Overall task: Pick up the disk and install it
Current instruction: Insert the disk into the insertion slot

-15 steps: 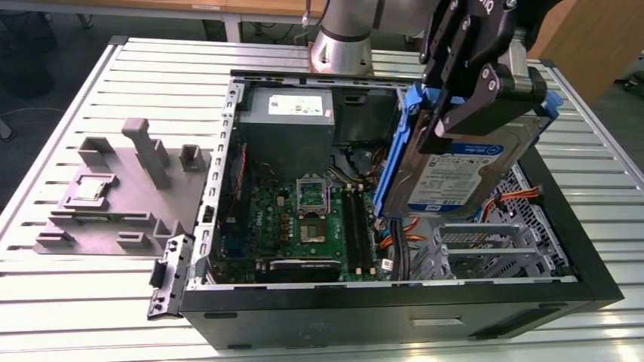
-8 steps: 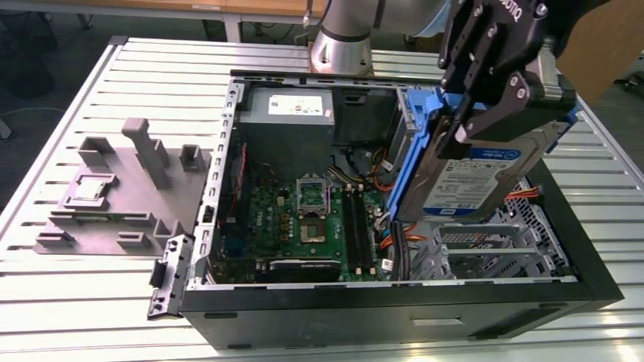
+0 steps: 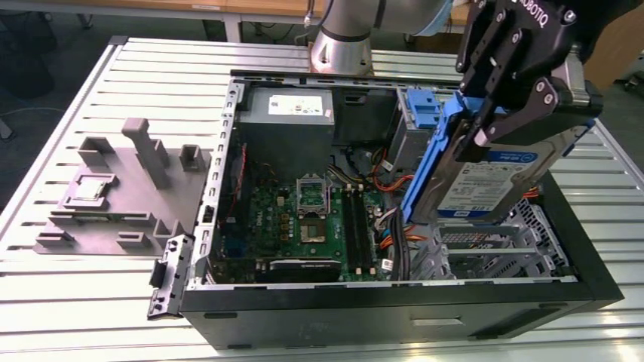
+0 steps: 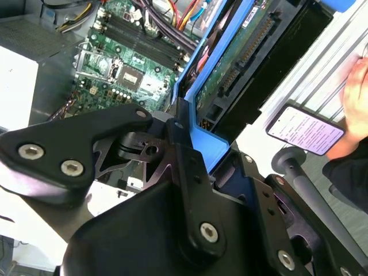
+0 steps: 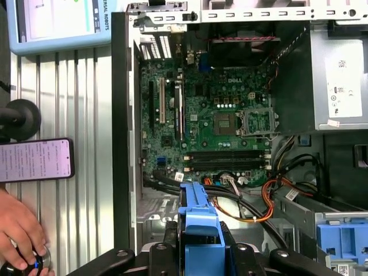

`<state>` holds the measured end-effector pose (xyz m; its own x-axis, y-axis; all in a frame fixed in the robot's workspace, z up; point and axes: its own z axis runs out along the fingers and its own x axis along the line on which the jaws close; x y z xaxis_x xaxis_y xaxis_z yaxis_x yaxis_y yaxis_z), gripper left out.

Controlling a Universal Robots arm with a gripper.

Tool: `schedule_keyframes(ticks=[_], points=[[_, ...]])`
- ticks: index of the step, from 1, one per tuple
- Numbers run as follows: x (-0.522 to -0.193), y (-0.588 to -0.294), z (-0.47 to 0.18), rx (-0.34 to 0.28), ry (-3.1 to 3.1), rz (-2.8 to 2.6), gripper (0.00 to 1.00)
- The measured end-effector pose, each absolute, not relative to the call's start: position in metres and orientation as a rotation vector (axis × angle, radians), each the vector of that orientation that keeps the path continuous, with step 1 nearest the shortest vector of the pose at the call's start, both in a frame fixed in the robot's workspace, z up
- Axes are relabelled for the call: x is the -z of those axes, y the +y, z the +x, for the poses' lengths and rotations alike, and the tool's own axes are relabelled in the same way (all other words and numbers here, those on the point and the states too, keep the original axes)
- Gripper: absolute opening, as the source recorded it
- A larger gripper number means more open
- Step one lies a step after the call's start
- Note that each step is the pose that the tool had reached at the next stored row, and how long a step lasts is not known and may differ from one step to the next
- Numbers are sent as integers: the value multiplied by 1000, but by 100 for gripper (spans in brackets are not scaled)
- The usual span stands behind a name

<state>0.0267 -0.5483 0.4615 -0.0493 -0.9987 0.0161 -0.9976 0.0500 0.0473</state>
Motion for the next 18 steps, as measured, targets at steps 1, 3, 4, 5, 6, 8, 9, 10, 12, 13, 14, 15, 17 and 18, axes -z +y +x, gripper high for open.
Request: schedule_keyframes(ticks=[1, 3, 4, 5, 6, 8, 9, 10, 12, 13, 14, 15, 17, 18], points=[[-461, -548, 28, 36, -2244, 2135, 36], [-461, -549, 30, 36, -2244, 2135, 36], [-461, -549, 32, 36, -2244, 2135, 36], [-460, -549, 33, 36, -2244, 2135, 36], [-460, -549, 34, 36, -2243, 2135, 36], [-460, -549, 34, 36, -2243, 2135, 36], [-460, -549, 34, 36, -2244, 2135, 36], [-460, -549, 34, 36, -2244, 2135, 36], [-460, -549, 35, 36, -2243, 2135, 36], [-460, -549, 35, 36, -2243, 2135, 36], [-460, -549, 37, 36, -2243, 2135, 36], [-460, -549, 39, 36, -2243, 2136, 36], [-459, -549, 43, 36, -2241, 2138, 36], [-459, -549, 45, 36, -2239, 2139, 36]])
